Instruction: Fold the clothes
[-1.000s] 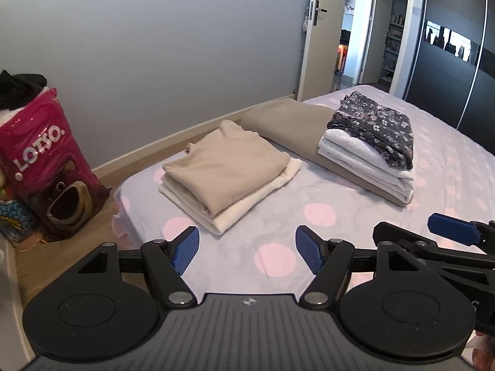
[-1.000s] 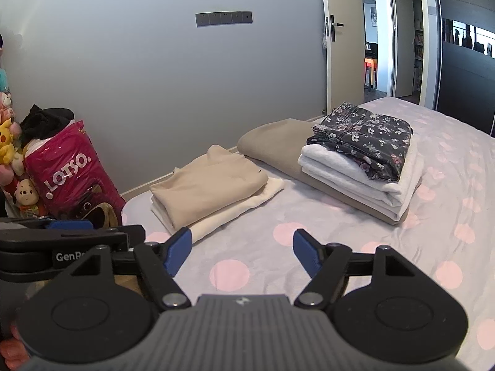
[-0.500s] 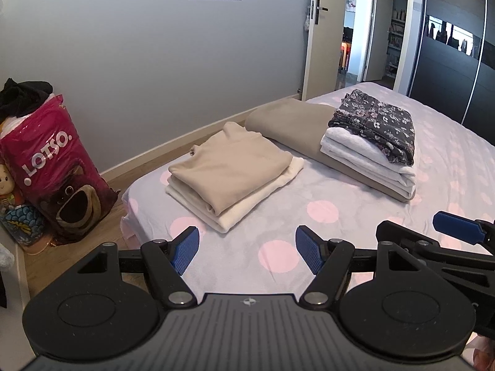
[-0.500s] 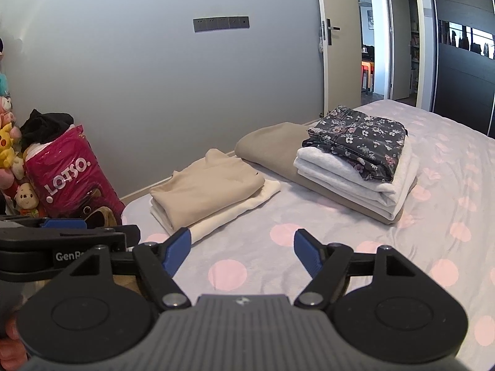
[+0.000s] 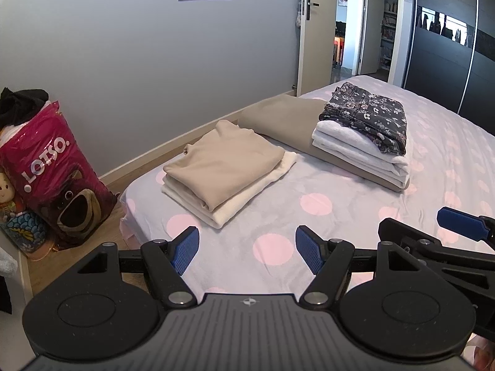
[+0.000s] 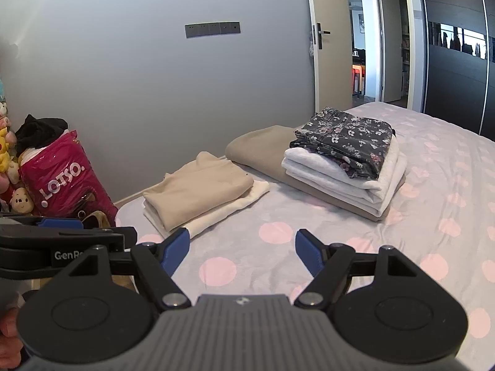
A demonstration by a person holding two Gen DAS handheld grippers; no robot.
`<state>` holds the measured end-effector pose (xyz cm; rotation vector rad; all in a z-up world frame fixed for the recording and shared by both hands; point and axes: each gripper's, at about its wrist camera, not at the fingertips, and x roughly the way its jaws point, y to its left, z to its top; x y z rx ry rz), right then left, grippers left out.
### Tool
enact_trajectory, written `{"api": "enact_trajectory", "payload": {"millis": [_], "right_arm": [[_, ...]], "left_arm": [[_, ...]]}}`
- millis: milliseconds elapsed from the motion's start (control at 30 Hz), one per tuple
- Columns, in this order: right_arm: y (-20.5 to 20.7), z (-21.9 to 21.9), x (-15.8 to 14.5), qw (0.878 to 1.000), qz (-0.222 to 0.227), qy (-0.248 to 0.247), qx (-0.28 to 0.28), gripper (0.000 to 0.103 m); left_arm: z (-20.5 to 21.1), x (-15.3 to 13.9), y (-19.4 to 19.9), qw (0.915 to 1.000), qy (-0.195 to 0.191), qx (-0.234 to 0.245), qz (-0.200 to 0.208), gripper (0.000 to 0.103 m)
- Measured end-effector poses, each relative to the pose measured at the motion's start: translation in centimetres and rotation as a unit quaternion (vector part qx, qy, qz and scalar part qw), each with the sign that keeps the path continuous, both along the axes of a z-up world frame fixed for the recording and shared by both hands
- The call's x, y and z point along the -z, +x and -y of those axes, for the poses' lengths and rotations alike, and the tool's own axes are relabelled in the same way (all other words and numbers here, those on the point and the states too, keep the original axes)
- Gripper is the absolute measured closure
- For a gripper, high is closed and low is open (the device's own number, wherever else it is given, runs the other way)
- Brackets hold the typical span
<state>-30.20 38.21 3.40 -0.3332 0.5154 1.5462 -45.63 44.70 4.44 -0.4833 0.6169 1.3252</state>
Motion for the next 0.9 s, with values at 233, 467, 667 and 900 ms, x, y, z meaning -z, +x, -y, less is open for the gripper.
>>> {"api": "enact_trajectory", "payload": {"millis": [233, 467, 667, 900], "right_arm": [[0.1, 0.5, 0.1, 1.0, 0.002, -0.001, 0.002, 0.025], [0.2, 0.9, 0.1, 1.0, 0.0, 0.0, 0.004, 0.025], [0.2, 1.1, 0.1, 1.0, 0.0, 0.0, 0.003, 0.025], [0.3, 1.5, 0.1, 1.0, -0.003, -0.001, 0.003, 0.024]], "left_arm": [[0.4, 0.1, 0.4, 1.0, -0.001, 0.003, -0.004, 0.035], [0.7, 0.0, 0.4, 1.0, -0.001, 0.004, -0.005, 0.035], [1.0, 0.0, 0.6, 1.0, 0.001, 0.004, -0.009, 0.035], [1.3, 0.0, 0.5, 0.9999, 0.002, 0.003, -0.01, 0.035]]}}
